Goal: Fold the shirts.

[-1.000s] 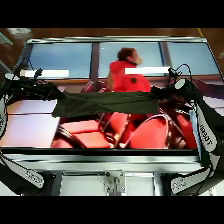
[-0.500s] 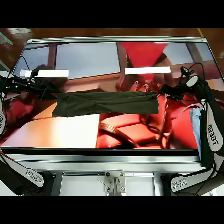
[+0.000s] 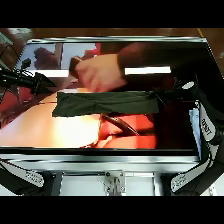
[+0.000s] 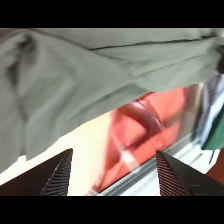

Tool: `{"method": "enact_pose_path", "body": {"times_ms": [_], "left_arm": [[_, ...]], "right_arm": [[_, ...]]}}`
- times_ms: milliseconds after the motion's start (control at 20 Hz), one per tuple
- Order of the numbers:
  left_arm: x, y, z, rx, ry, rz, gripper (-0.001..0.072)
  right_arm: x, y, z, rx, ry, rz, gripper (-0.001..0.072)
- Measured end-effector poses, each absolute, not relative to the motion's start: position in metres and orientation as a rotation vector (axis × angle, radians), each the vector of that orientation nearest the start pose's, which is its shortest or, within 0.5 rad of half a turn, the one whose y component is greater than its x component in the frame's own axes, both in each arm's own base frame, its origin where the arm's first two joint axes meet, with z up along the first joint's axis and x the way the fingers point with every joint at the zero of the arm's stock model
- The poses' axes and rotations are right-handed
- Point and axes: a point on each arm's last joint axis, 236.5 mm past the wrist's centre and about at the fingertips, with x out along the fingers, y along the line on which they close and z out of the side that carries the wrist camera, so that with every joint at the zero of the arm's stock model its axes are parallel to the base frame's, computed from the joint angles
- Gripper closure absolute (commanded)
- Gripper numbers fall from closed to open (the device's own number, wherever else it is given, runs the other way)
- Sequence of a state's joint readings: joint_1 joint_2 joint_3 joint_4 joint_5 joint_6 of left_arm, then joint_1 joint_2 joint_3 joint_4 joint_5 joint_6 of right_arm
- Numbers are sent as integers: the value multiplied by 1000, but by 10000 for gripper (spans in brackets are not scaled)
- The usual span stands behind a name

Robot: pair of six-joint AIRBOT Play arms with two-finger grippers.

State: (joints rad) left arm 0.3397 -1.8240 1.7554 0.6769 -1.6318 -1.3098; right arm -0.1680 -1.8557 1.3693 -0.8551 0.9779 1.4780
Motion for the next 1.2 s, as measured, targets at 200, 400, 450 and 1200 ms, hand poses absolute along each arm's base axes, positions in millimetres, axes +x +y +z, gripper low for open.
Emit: {"method": "enact_pose_path", "body": {"times_ms": [200,400,450,1200], "left_arm": [[466,-44,67,-777,1269,-678,292],[467,-69,73,-755,1261,-737,621],[467,-81,73,-733,1257,-761,649],[412,-386,41,-446,1240,-1061,668]], "right_arm": [[490,55,-114,826,1303,135,650],[501,50,-62,776,1190,188,651],[503,48,-42,761,1151,201,651],[400,86,168,598,985,429,650]]}}
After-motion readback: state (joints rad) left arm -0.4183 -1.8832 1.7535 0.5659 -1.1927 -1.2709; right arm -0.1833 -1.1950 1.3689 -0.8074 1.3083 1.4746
